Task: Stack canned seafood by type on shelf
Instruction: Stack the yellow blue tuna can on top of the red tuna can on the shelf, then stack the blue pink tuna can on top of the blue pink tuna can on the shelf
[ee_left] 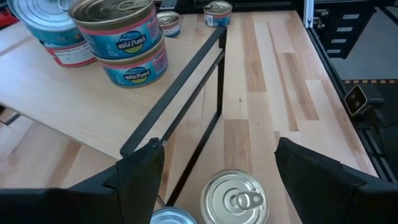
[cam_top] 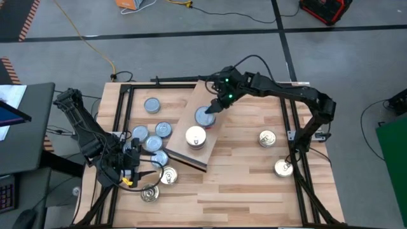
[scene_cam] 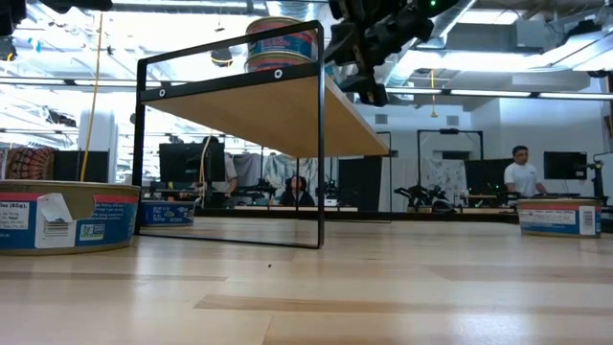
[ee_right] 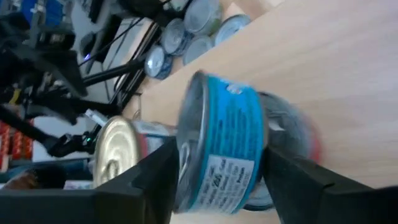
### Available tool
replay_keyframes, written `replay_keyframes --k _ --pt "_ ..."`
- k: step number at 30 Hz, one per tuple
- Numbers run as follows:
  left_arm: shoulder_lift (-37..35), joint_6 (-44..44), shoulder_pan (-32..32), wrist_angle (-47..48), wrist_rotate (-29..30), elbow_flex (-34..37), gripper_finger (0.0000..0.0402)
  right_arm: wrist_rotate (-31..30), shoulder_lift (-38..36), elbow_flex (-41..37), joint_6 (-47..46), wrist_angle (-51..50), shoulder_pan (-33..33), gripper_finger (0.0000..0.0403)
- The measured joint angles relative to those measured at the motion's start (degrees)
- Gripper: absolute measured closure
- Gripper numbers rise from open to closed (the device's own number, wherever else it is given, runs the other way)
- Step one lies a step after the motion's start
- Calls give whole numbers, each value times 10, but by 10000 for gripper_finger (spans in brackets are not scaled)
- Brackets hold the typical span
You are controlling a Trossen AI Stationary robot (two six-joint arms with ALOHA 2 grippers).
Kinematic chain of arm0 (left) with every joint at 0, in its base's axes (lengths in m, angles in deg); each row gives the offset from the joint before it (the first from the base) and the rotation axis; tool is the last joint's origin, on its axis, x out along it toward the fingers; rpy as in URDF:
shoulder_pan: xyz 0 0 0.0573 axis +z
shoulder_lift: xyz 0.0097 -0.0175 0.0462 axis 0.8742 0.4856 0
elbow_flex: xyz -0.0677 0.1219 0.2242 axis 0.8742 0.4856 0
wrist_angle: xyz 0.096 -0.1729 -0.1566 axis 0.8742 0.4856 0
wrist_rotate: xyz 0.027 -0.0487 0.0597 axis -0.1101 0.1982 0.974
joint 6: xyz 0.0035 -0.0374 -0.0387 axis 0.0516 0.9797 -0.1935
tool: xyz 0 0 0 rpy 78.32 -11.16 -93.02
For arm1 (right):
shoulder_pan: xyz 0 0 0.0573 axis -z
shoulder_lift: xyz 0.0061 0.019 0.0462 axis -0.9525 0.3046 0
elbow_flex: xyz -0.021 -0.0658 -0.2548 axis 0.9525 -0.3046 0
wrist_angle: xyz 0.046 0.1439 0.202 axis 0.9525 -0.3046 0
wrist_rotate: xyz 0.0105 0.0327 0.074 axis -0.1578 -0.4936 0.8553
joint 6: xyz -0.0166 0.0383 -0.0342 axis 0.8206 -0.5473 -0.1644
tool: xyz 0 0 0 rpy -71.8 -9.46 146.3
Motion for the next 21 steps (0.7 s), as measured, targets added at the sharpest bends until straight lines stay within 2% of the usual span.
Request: replay_keyframes --k 9,15,21 --pt "0 -3 0 0 -7 0 104 -10 -34 15 0 -81 27 137" --pt "0 1 0 2 -17 -4 104 -127 -91 48 49 -198 39 137" --pt "0 -6 0 8 -17 -4 104 -215 -136 -5 104 -255 -43 137"
